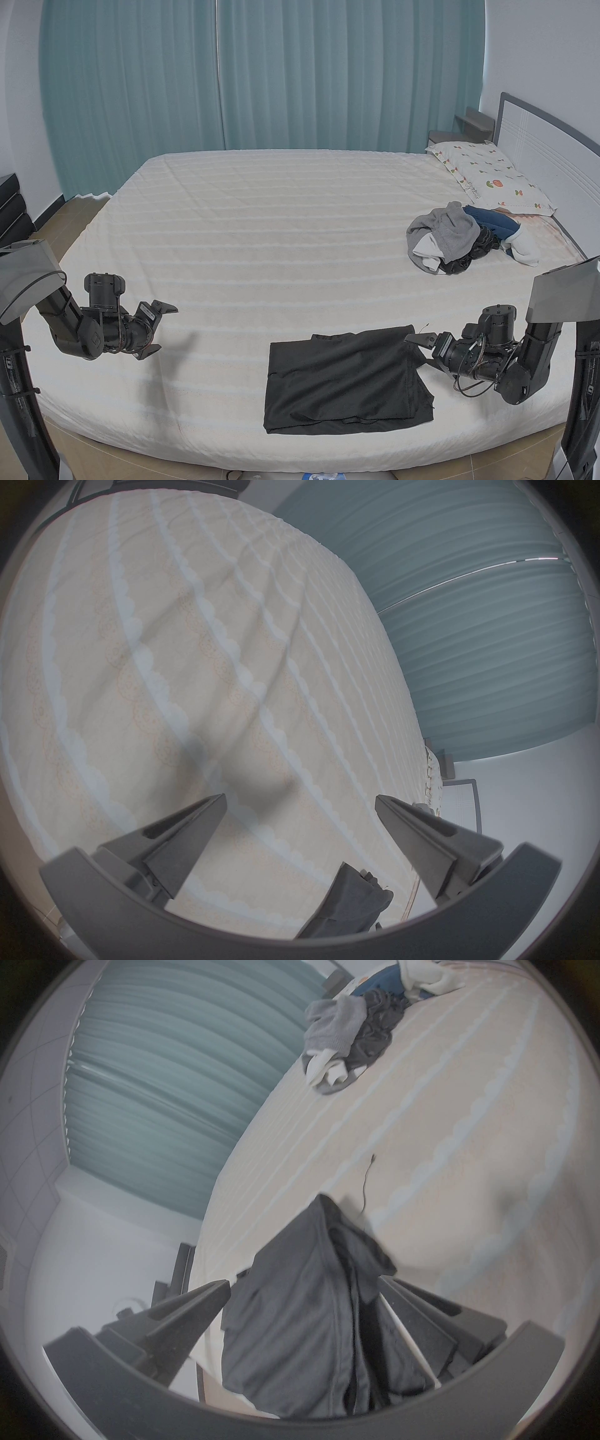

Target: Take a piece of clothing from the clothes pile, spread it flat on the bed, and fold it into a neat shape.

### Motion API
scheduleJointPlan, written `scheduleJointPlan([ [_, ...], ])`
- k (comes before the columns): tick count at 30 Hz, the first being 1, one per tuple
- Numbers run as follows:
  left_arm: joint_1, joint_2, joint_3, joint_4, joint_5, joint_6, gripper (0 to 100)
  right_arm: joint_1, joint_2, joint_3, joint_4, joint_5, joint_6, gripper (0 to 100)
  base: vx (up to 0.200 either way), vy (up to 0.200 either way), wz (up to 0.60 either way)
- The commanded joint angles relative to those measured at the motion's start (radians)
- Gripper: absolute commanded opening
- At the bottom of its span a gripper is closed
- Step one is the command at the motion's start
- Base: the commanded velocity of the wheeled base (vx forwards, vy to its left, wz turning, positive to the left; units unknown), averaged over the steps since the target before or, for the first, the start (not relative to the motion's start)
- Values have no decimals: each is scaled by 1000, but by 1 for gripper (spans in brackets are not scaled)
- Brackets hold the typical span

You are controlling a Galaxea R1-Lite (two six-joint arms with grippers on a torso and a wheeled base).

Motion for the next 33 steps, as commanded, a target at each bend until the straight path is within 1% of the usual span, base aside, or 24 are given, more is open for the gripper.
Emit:
scheduleJointPlan([
  [1,1,1,-1,0,0,-1,100,8,-47,87,-8,47,-73,100,0,0,0],
  [2,1,1,-1,0,0,-1,100,13,-41,101,-8,53,-99,100,0,0,0],
  [4,1,1,0,0,0,-1,100,25,-33,124,-13,64,-136,100,-200,0,0],
  [8,1,1,0,0,-1,-1,100,47,-29,147,-48,67,-153,100,-200,0,0],
  [13,1,1,0,0,0,-1,100,68,-4,156,-61,64,-158,100,0,0,0],
  [18,1,1,2,0,0,0,100,66,36,148,-74,57,-182,100,0,0,0],
  [22,1,1,2,0,0,0,100,65,46,142,-80,57,-184,100,0,0,0],
  [28,1,3,2,0,0,0,100,86,79,144,-146,56,-182,100,0,0,0],
  [33,1,3,2,0,0,0,100,89,88,144,-146,54,-187,100,0,0,0],
])
